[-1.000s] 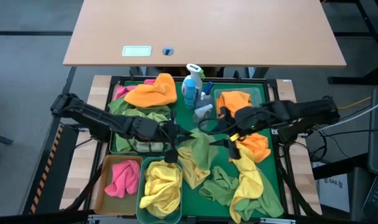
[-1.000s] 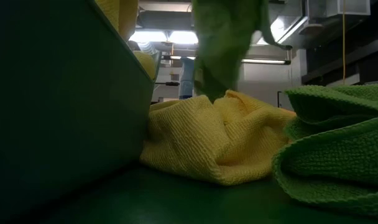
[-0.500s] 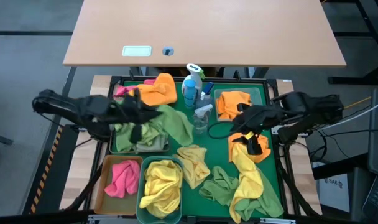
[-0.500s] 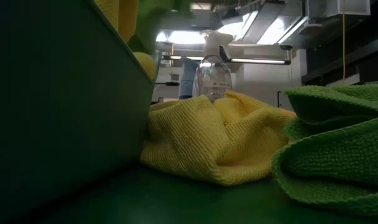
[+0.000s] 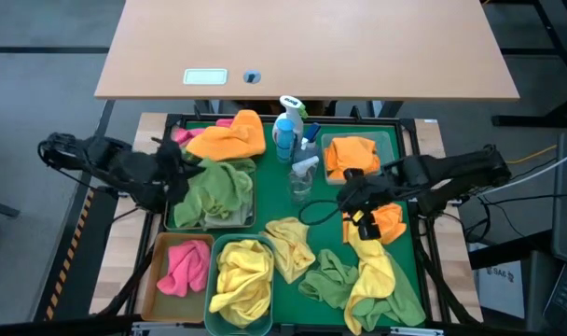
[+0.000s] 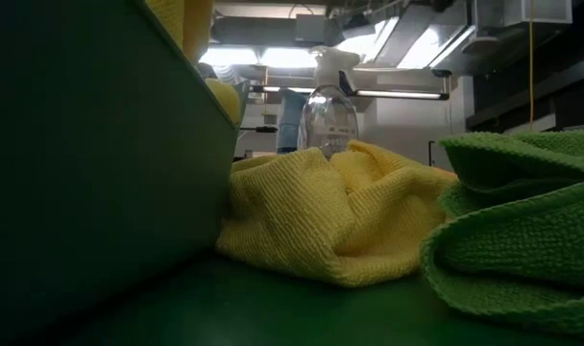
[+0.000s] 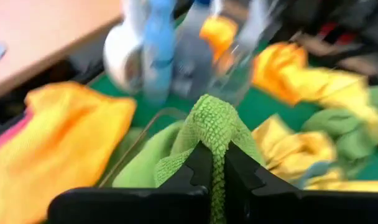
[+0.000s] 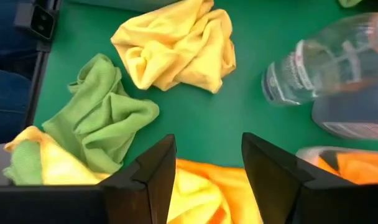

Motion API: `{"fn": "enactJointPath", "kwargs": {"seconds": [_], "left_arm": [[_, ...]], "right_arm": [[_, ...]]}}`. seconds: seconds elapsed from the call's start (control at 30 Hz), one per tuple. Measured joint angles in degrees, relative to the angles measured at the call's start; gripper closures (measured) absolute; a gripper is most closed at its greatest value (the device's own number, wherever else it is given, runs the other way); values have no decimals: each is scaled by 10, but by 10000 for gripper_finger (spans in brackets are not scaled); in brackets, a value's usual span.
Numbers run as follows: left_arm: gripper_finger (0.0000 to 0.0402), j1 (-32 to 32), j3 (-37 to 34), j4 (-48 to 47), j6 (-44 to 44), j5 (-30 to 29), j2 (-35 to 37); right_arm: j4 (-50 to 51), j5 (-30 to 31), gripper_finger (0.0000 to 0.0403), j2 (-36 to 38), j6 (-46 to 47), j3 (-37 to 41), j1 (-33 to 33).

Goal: Sort microfiber towel by color & place in baskets
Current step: Put the green towel into the wire basket

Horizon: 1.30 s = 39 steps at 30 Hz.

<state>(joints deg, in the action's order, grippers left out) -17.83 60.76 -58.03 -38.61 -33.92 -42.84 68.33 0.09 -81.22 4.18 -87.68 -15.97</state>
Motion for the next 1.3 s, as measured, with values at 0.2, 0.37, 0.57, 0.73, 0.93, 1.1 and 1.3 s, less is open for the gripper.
{"fn": "enactJointPath", "kwargs": {"seconds": [0.2, 0.37, 0.57, 0.73, 0.93, 1.1, 1.3], "left_arm": [[392, 1, -146, 71, -22, -6, -15], [392, 1, -249, 143, -62, 16, -33], [392, 1, -310, 157, -111, 16, -46], [389, 1, -320, 160, -123, 17, -45], [337, 1, -320, 222, -120, 19, -43], [285, 1, -318, 262, -118, 19, -43], [254, 1, -277, 262, -60, 19, -43]], "right_arm": [[-111, -44, 221, 6, 1, 119, -33], [-175, -62, 221, 6, 6, 193, -64], [-244, -62, 221, 6, 26, 249, -75], [-257, -62, 221, 6, 37, 265, -73], [-272, -62, 221, 7, 37, 265, -73], [-279, -62, 221, 7, 37, 265, -73], [-278, -62, 221, 7, 37, 265, -73]]}}
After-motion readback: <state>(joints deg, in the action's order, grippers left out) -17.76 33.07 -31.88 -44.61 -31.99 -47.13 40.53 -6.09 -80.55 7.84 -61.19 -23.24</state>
